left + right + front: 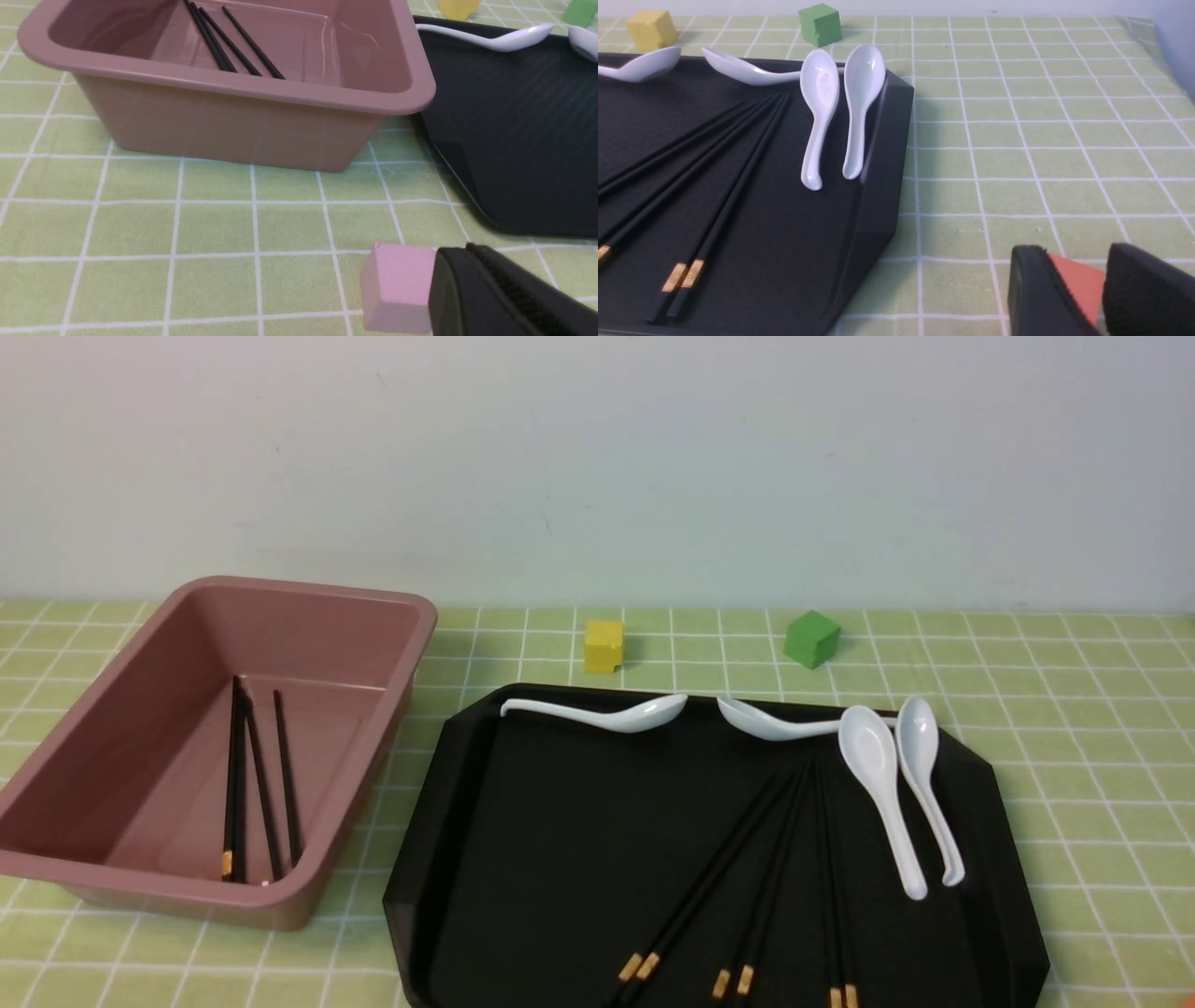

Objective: On green tablecloth take chopsticks from black tray and put them in box.

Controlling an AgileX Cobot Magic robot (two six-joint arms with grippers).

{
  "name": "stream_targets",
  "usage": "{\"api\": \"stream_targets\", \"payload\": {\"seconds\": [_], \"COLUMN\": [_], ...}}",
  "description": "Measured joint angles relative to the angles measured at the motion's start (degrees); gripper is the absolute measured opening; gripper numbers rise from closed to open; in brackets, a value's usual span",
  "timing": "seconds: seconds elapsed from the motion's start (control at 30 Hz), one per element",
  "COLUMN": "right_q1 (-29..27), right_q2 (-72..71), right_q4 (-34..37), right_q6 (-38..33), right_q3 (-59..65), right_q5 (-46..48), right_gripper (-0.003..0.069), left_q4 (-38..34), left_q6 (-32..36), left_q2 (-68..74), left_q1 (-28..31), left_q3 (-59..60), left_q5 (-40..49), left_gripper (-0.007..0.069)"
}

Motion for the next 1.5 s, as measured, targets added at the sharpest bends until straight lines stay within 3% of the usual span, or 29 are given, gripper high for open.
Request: {"api": "stream_targets", "payload": {"seconds": [0.5,0.8,1.5], "right_q1": [0.0,0.0,0.0], "right_q2": [0.0,0.0,0.0], "right_q4": [0.0,0.0,0.0], "right_q6": [0.0,0.0,0.0], "right_q3": [0.0,0.0,0.0], "right_q5": [0.0,0.0,0.0], "right_gripper": [0.024,0.024,0.024], "left_q4": [0.1,0.1,0.1], "left_q6": [-0.2,-8.3,-8.6], "left_q2": [0.0,0.0,0.0], "left_q1": [0.6,3.1,3.1], "left_q3": [0.0,0.0,0.0], "left_q5": [0.0,0.0,0.0], "left_gripper": [0.0034,0.0043,0.0073]}}
